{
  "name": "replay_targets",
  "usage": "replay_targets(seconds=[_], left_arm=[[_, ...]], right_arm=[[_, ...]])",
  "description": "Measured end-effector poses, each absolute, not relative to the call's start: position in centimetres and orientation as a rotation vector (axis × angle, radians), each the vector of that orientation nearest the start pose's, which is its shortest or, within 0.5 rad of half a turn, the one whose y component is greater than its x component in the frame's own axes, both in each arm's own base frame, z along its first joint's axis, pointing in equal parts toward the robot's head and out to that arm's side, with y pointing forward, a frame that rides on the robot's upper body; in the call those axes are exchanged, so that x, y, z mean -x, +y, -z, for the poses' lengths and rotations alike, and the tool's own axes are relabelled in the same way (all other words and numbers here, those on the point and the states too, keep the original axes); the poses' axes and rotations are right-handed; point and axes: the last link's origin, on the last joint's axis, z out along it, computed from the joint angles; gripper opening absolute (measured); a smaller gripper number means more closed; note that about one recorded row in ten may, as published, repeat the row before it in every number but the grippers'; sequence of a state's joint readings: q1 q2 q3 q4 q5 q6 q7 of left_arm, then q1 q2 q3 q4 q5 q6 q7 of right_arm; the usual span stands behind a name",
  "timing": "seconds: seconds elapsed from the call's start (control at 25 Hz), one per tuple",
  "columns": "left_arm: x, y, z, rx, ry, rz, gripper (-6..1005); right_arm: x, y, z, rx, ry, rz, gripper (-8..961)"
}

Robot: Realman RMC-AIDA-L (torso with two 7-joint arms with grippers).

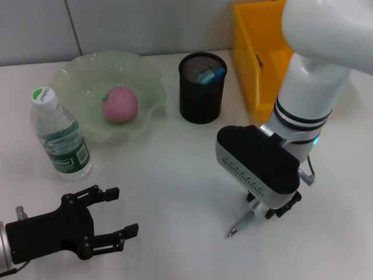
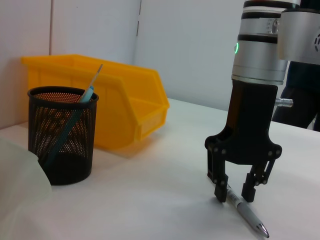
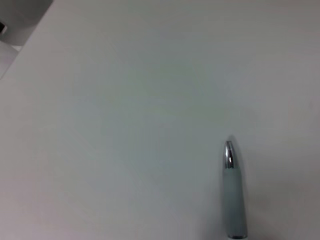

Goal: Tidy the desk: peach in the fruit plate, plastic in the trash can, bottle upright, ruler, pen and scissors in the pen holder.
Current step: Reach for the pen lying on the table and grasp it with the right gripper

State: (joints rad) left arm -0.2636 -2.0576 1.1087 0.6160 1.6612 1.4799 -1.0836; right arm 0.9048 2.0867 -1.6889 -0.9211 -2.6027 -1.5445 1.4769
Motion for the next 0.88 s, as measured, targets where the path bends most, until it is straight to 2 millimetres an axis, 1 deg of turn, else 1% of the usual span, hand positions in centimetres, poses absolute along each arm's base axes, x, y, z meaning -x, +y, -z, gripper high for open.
replay_targets(seconds=[0.44, 0.68, 0.88], left_arm=[[30.13, 25.81, 3.37, 2.750, -0.462, 0.690, 838], [30.09, 25.87, 3.34, 2.750, -0.457, 0.690, 838], [30.04, 25.93, 3.33, 2.750, -0.453, 0.690, 838]], right_arm=[[-16.76, 35.17, 7.45, 3.044, -0.943, 1.133, 370], [-16.87, 35.14, 7.62, 3.045, -0.945, 1.129, 376], [-16.87, 35.13, 7.66, 3.045, -0.948, 1.129, 358]])
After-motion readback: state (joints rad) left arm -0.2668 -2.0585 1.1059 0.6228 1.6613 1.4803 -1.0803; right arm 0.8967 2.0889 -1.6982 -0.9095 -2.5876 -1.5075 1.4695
